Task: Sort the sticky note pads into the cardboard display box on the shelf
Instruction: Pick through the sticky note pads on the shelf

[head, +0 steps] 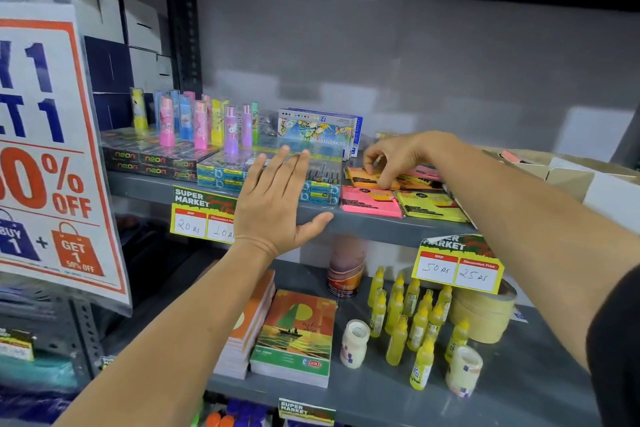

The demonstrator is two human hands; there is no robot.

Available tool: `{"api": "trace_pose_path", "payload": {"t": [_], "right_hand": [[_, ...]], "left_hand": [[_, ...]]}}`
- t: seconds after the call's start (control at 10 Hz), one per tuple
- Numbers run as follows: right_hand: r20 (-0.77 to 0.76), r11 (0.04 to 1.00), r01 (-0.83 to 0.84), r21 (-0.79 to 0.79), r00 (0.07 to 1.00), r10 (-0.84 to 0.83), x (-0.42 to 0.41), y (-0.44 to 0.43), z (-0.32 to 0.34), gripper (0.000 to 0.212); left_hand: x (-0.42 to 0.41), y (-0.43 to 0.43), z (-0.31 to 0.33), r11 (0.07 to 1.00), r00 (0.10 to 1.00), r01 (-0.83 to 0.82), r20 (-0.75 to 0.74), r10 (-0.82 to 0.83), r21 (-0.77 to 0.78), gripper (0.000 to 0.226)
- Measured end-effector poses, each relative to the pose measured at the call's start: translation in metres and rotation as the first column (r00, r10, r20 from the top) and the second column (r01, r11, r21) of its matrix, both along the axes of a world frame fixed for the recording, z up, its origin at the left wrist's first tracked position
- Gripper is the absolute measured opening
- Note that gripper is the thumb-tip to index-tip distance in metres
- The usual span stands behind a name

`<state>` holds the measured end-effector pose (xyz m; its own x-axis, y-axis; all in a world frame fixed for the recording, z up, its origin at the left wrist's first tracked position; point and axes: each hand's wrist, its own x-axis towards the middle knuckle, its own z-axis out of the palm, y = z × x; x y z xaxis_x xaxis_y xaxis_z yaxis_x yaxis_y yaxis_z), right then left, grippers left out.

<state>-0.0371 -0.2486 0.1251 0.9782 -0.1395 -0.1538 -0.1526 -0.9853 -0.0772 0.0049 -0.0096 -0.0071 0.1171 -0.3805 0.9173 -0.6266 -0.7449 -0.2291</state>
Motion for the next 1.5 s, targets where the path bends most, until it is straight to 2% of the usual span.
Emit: {"api": "trace_pose_path", "payload": {"t": [0.3,0.4,0.5,0.6,0.7,0.8,1.0,1.1,1.4,1.5], "right_hand": [[0.057,0.995,-0.04,0.095,0.998,0.035,-0.001,0.001,-0.001,0.026],[0.144,0.973,-0.067,0.22,0.989,0.035,-0.005,0.001,0.001,0.025],[0.381,0.98,0.029,0.198,0.919,-0.104,0.0,0.002,0.009,0.034],[0.472,0.943,0.33,-0.045,0.839,-0.271,0.004,0.002,0.015,0.046],[0.394,0.852,0.5,-0.156,0.822,-0.411,0.001,0.002,0.014,0.047],[0.344,0.821,0.542,-0.178,0.816,-0.464,-0.002,0.001,0.004,0.043],[0.236,0.818,0.516,-0.253,0.853,-0.465,-0.004,-0.003,-0.008,0.016],[0.205,0.826,0.497,-0.267,0.867,-0.455,-0.004,-0.002,-0.006,0.017],[0.219,0.832,0.5,-0.239,0.863,-0.456,-0.003,-0.001,-0.007,0.041],[0.161,0.845,0.486,-0.222,0.873,-0.46,-0.003,-0.003,-0.006,0.044]], "left_hand": [[-0.002,0.001,0.002,1.0,1.0,-0.01,-0.023,0.01,0.01,0.087],[-0.002,0.0,0.001,1.0,1.0,-0.005,-0.013,0.005,0.003,0.085],[-0.002,0.0,0.001,1.0,1.0,-0.004,-0.009,0.004,0.002,0.085],[-0.002,0.0,0.001,1.0,1.0,-0.001,0.002,0.001,0.002,0.084],[-0.001,0.0,0.001,1.0,1.0,-0.005,-0.001,0.005,0.003,0.085],[-0.001,0.001,0.001,1.0,1.0,-0.009,-0.013,0.009,0.008,0.086],[0.0,-0.001,0.0,1.0,1.0,-0.005,-0.015,0.005,0.013,0.088],[0.001,0.0,0.001,1.0,1.0,-0.004,-0.007,0.004,0.011,0.087],[-0.001,0.0,0.001,1.0,1.0,-0.003,-0.012,0.003,0.006,0.085],[-0.001,0.0,0.0,1.0,1.0,-0.001,-0.022,0.001,0.011,0.085]]}}
